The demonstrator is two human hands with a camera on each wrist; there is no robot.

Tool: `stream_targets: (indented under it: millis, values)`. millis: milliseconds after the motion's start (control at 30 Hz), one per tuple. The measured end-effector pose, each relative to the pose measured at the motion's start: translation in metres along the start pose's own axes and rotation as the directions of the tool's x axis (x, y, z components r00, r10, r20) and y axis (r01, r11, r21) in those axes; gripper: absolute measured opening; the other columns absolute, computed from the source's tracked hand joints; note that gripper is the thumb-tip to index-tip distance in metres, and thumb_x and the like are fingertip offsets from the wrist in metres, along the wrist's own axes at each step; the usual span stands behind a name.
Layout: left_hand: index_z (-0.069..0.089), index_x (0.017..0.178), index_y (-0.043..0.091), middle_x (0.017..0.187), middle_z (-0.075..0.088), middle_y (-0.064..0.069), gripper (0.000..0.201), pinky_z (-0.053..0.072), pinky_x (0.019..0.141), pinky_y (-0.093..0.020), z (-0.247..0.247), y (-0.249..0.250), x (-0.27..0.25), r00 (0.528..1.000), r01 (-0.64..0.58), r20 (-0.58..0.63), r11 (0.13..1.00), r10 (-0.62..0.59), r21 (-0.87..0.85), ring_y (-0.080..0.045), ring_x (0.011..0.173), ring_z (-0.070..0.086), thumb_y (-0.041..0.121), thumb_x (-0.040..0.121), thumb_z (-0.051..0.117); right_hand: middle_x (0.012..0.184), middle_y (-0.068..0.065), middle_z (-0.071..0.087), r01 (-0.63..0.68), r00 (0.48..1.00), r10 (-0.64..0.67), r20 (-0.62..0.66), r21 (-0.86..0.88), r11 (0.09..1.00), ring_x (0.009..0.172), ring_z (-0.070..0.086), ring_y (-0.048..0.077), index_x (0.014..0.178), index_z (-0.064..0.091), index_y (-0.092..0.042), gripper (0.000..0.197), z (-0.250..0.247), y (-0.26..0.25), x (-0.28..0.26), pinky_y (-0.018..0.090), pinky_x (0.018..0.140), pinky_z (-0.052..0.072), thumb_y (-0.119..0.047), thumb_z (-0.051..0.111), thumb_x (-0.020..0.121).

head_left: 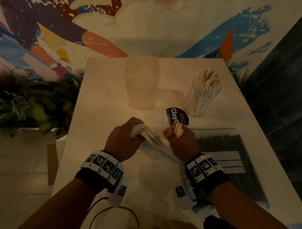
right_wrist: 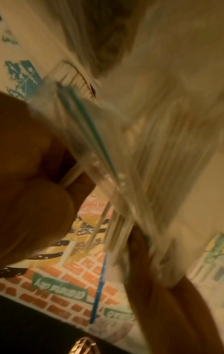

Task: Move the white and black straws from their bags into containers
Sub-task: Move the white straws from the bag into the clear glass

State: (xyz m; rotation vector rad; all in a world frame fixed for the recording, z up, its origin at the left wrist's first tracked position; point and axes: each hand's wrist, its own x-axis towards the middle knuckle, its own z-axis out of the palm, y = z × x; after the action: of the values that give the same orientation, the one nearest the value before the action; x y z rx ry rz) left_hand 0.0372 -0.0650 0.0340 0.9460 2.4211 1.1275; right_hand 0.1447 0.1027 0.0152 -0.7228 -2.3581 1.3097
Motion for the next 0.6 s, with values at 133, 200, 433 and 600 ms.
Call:
stream_targets:
  millis: [133,200,433,600]
  values:
    - [0.052,0.099,0.037,0.09,0.067,-0.001,0.028,0.051,0.069,-0.043,0.0,0.004,0.0,1.0,0.005,0.0,1.0,-0.005,0.015,-0.031,0.081,0.062,0.044,0.072,0.055,0.081,-0.006,0.066,0.023,0.997,-0.021,-0.078,0.033,0.999,0.08,0.065,0.015,0.069,0.052,-0.027,0.033,-0.001,0.001,-0.004,0.021,0.074,0.052,0.001,0.053,0.087]
    - [0.05,0.095,0.04,0.088,0.066,0.001,0.023,0.051,0.068,-0.041,0.0,0.003,0.0,1.0,0.007,-0.004,1.0,-0.007,0.011,-0.03,0.08,0.062,0.043,0.072,0.055,0.08,-0.008,0.064,0.023,0.998,-0.021,-0.063,0.038,0.999,0.079,0.064,0.013,0.069,0.051,-0.022,0.029,-0.002,0.001,-0.006,0.021,0.072,0.051,0.003,0.053,0.086]
    - [0.055,0.097,0.031,0.088,0.066,0.001,0.026,0.05,0.066,-0.037,0.003,0.008,0.002,1.0,-0.024,0.009,0.999,0.024,0.048,-0.031,0.079,0.061,0.033,0.073,0.063,0.08,0.011,0.068,-0.169,0.981,0.167,0.1,0.012,0.986,0.08,0.063,0.029,0.062,0.053,-0.027,0.035,0.001,0.007,-0.001,0.049,0.081,0.053,0.004,0.056,0.078]
    - [0.056,0.098,0.028,0.088,0.066,0.001,0.026,0.05,0.066,-0.036,0.0,0.008,0.001,0.999,-0.034,0.009,0.997,0.034,0.072,-0.03,0.078,0.061,0.034,0.072,0.061,0.065,0.014,0.061,-0.125,0.992,0.117,0.05,0.519,0.845,0.063,0.061,0.02,0.06,0.037,-0.009,0.04,-0.027,-0.036,0.013,0.029,0.066,0.054,0.029,0.04,0.074]
